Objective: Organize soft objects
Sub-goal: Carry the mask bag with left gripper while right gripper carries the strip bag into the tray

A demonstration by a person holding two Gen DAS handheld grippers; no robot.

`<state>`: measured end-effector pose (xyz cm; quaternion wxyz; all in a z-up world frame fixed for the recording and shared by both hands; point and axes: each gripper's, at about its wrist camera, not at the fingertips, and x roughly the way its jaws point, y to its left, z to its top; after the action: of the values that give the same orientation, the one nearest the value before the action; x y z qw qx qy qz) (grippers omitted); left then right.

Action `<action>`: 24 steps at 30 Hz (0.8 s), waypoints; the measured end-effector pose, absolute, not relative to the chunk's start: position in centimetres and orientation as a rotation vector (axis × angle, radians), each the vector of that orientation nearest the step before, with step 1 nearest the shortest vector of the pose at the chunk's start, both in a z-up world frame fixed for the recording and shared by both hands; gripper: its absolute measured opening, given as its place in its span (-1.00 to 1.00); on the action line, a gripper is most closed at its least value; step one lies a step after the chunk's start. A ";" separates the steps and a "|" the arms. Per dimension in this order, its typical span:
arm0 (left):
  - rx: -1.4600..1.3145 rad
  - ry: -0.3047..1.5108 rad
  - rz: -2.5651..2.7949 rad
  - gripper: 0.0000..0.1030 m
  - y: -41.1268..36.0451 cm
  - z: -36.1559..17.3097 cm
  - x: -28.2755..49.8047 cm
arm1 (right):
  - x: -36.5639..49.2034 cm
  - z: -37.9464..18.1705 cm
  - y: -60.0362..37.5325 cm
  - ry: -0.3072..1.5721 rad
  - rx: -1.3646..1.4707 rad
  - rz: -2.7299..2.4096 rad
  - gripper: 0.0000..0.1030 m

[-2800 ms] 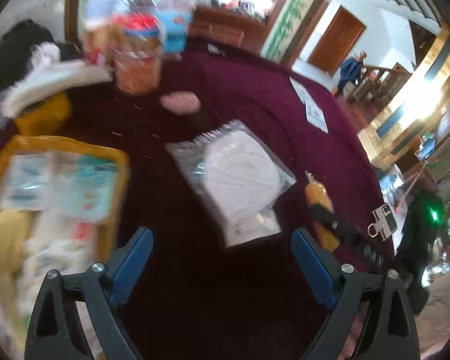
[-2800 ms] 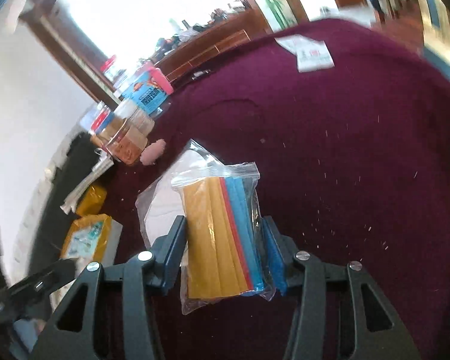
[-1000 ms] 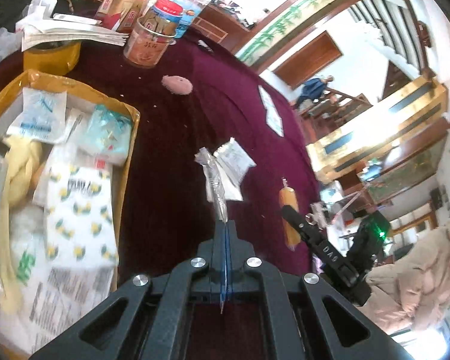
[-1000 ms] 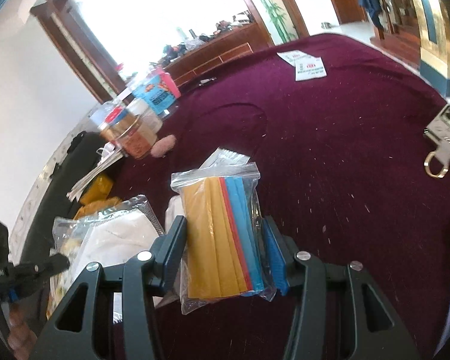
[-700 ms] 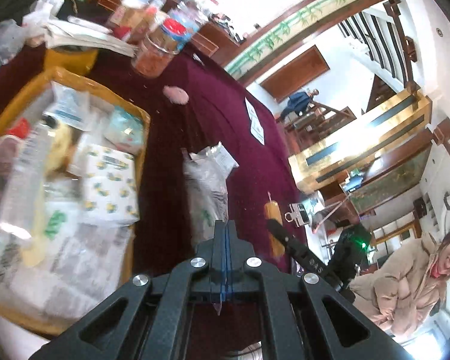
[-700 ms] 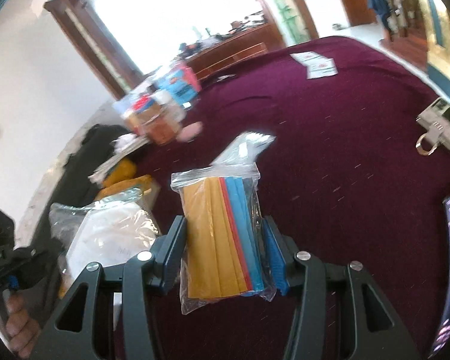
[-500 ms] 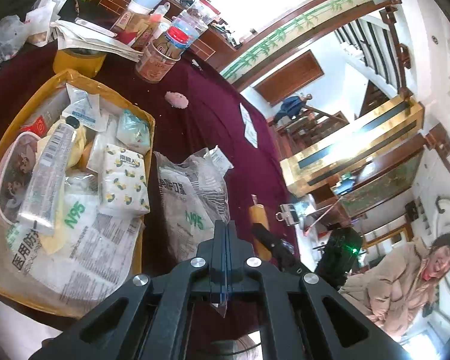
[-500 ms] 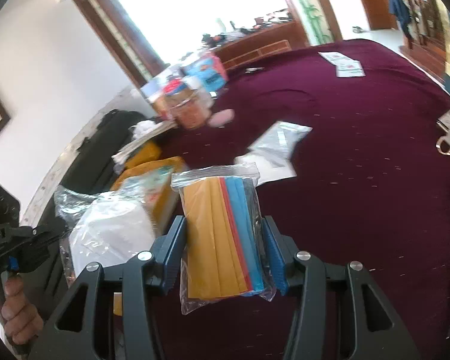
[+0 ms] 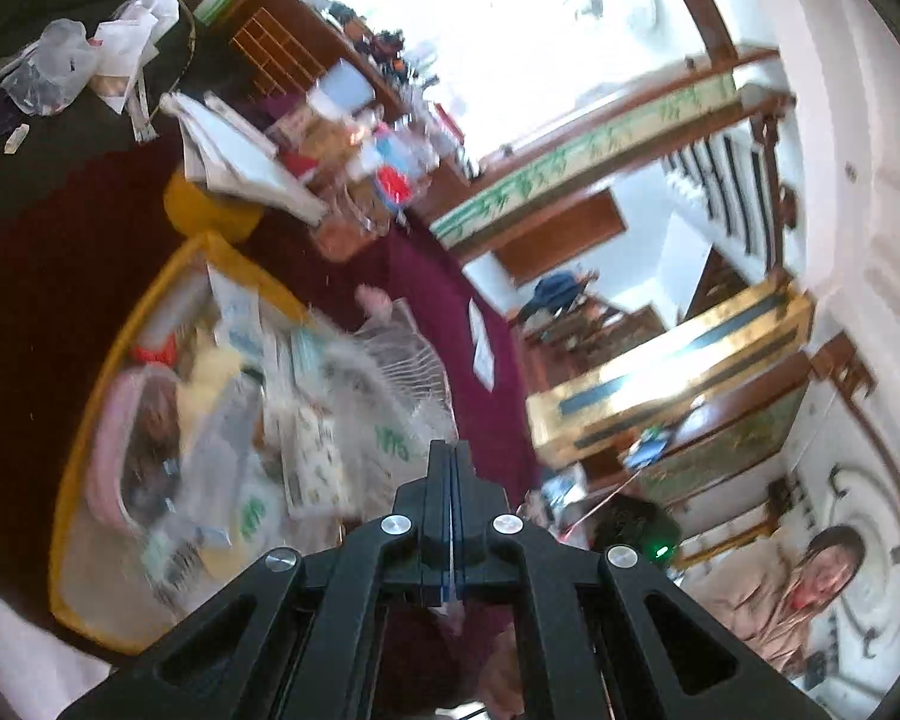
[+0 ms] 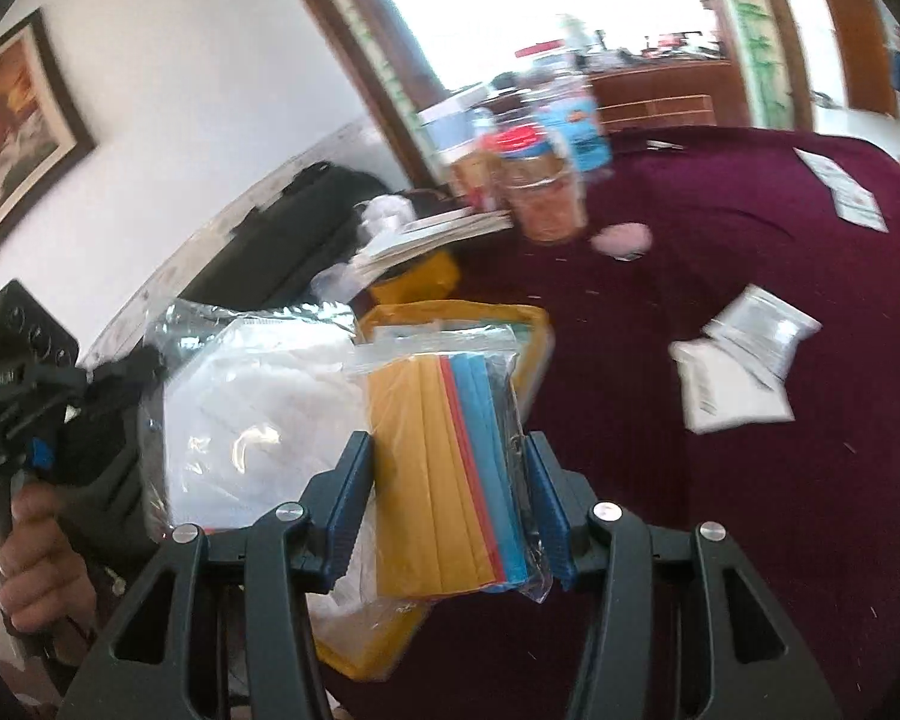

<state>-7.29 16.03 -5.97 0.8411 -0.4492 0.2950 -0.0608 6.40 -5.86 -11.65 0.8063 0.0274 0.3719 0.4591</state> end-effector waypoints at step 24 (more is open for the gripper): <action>-1.023 0.730 0.021 -1.00 27.3 -15.1 -2.2 | 12.9 -14.8 8.3 0.920 -0.103 0.985 0.02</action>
<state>-2.15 27.31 -15.09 0.8089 -0.4784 0.3416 0.0098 12.89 8.30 -14.83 0.7801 -0.0477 0.4258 0.4559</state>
